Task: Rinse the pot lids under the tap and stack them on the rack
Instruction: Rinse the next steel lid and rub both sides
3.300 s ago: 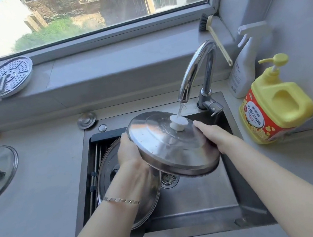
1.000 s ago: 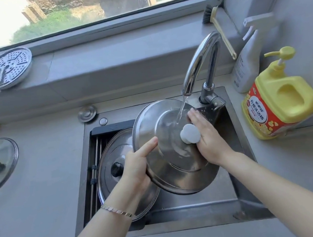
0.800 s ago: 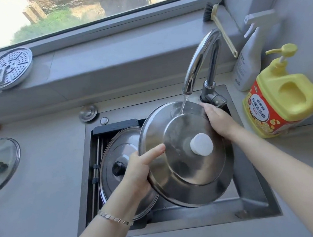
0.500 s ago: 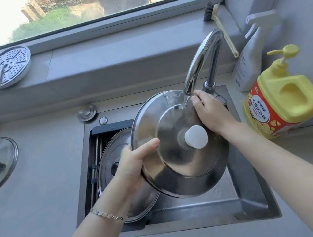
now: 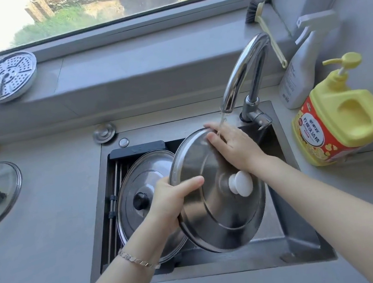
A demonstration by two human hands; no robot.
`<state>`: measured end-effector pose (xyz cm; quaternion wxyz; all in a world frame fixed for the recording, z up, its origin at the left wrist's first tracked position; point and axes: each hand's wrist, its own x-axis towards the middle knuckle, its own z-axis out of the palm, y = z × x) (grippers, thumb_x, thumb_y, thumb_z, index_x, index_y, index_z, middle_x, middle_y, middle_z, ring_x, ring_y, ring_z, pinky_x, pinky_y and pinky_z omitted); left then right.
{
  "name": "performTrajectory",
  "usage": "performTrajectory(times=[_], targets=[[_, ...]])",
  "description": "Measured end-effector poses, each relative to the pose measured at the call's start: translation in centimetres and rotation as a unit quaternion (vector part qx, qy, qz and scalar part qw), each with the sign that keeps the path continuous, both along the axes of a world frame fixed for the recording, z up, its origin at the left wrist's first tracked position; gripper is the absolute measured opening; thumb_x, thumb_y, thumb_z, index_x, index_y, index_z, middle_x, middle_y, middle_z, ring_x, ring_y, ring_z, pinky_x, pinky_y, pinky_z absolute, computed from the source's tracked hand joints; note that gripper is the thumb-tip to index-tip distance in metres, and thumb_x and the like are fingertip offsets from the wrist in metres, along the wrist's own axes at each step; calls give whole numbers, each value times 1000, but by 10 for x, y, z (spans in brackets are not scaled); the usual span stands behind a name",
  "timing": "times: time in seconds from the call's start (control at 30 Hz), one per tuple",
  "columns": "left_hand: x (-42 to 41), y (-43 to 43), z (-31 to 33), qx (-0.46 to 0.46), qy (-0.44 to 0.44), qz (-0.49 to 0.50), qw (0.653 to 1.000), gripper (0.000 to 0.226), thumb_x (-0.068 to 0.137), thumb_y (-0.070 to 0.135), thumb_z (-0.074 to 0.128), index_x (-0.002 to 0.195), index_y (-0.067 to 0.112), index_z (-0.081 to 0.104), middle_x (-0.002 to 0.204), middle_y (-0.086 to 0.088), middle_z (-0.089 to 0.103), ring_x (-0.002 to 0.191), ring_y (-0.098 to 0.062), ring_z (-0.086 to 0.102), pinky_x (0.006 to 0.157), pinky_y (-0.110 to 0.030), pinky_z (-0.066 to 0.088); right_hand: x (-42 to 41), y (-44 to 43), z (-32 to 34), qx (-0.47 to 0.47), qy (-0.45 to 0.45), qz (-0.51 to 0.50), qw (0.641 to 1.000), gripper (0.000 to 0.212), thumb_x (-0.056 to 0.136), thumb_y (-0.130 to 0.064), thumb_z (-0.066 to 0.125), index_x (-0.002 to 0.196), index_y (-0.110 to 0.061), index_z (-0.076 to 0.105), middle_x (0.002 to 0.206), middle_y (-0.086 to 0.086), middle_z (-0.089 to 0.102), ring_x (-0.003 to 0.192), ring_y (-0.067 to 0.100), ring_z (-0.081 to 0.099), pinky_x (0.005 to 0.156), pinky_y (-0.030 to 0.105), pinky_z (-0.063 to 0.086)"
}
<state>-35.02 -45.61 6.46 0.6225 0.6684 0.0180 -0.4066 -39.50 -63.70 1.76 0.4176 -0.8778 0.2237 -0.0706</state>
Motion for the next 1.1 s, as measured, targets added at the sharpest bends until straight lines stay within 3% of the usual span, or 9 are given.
performTrajectory(times=[0.1, 0.27, 0.37, 0.5, 0.63, 0.7, 0.87, 0.97, 1.1], targets=[[5, 4, 1, 1, 33, 69, 997, 21, 70, -1, 69, 91, -3, 69, 78, -22, 71, 66, -33, 69, 66, -42, 59, -14, -16, -19, 98, 99, -105, 985, 34, 98, -34, 36, 118, -19, 58, 121, 6, 60, 116, 24, 51, 93, 32, 37], [20, -7, 8, 16, 18, 135, 991, 23, 71, 2, 72, 93, -3, 70, 85, -27, 70, 77, -40, 67, 77, -52, 56, -31, -2, -3, 119, 21, -80, 989, 32, 96, -40, 39, 121, -25, 53, 102, 3, 61, 99, 20, 57, 90, 38, 44], [13, -21, 12, 16, 27, 132, 991, 15, 73, 1, 71, 89, -1, 69, 68, -16, 71, 57, -28, 68, 51, -32, 55, -19, 22, 4, -61, 113, 8, 992, 36, 93, -49, 39, 116, -21, 45, 102, 10, 63, 97, 30, 58, 76, 37, 42], [12, -32, 15, 23, 9, 132, 991, 9, 74, 1, 71, 82, 1, 67, 63, -11, 70, 53, -23, 65, 48, -25, 54, -4, 25, 11, -116, 130, -115, 978, 29, 96, -38, 33, 99, -11, 45, 97, 19, 65, 95, 39, 59, 68, 37, 37], [20, -37, 19, 41, -29, 119, 992, 15, 73, 2, 72, 85, -2, 65, 78, -20, 65, 69, -28, 62, 72, -44, 55, 2, 24, 16, -8, 189, -146, 971, 38, 92, -44, 33, 95, -11, 52, 98, 14, 60, 99, 35, 55, 79, 37, 40], [22, -40, 19, 50, -56, 117, 990, 7, 73, 1, 73, 73, 1, 65, 72, -17, 64, 67, -27, 61, 70, -40, 53, 8, 23, 16, 89, 213, -135, 964, 38, 87, -44, 33, 87, -12, 55, 90, 9, 56, 93, 32, 53, 79, 36, 40], [17, -52, 13, 84, -128, 63, 986, 14, 70, 4, 74, 69, 6, 60, 65, -9, 50, 62, -18, 46, 58, -26, 37, 6, 7, 10, 335, 260, -173, 889, 43, 89, -32, 36, 53, -10, 43, 40, 4, 39, 36, 18, 36, 41, 18, 28], [13, -59, 9, 95, -125, 31, 987, 16, 67, 11, 76, 71, 8, 61, 66, -9, 49, 63, -17, 45, 59, -26, 36, -11, -13, -12, 387, 234, -231, 862, 33, 93, -19, 33, 66, -6, 47, 50, 9, 48, 32, 17, 44, 39, 15, 32], [8, -63, 7, 111, -105, -16, 988, 28, 52, 24, 69, 76, 13, 62, 71, -8, 53, 67, -17, 49, 63, -30, 39, -24, -47, -28, 194, 116, -349, 910, 18, 90, -17, 37, 99, -9, 50, 86, 13, 57, 64, 24, 53, 58, 32, 45]])
